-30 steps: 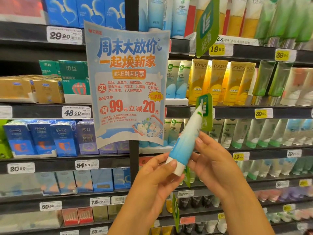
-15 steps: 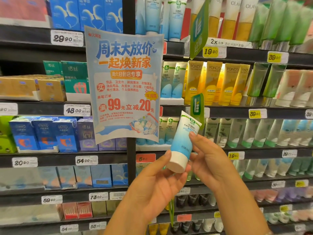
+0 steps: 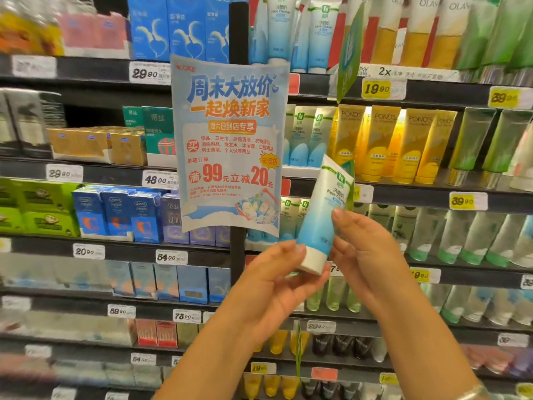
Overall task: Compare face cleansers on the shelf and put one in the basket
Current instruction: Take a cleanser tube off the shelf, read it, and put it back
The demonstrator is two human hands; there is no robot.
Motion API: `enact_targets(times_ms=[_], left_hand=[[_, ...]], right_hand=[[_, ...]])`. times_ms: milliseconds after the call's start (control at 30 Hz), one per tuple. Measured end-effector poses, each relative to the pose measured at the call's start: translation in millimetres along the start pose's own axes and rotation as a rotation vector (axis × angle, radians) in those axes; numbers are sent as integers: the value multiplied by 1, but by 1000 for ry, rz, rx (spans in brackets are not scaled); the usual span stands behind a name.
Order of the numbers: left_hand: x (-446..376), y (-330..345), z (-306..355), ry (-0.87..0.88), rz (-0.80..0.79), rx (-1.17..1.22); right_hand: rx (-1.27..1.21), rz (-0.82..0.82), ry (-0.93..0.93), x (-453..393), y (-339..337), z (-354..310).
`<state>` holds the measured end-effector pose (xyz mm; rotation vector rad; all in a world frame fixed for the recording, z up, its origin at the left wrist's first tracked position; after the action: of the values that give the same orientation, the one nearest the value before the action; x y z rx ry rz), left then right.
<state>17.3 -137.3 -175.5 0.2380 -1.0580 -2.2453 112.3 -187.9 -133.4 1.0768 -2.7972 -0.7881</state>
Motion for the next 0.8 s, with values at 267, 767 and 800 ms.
enact_targets(times_ms=[267, 767, 800], left_hand=[[-14, 15, 40, 201, -4, -38], [-66, 91, 159, 493, -220, -389], [-71, 97, 169, 515, -226, -432]], right_hand=[[398, -163, -185, -5, 31, -27], [281, -120, -537, -72, 111, -118], [270, -122, -545, -79, 115, -123]])
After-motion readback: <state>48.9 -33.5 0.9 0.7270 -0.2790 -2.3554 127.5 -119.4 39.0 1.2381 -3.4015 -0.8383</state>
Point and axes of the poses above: each hand's wrist, its own x-axis away from the middle knuckle, its own y-axis out of the palm, z = x × y, the point moved 8 cm from there along -x, towards the middle knuckle, and after that the axes turned 13 degrees about z, right-handed, at the moved point
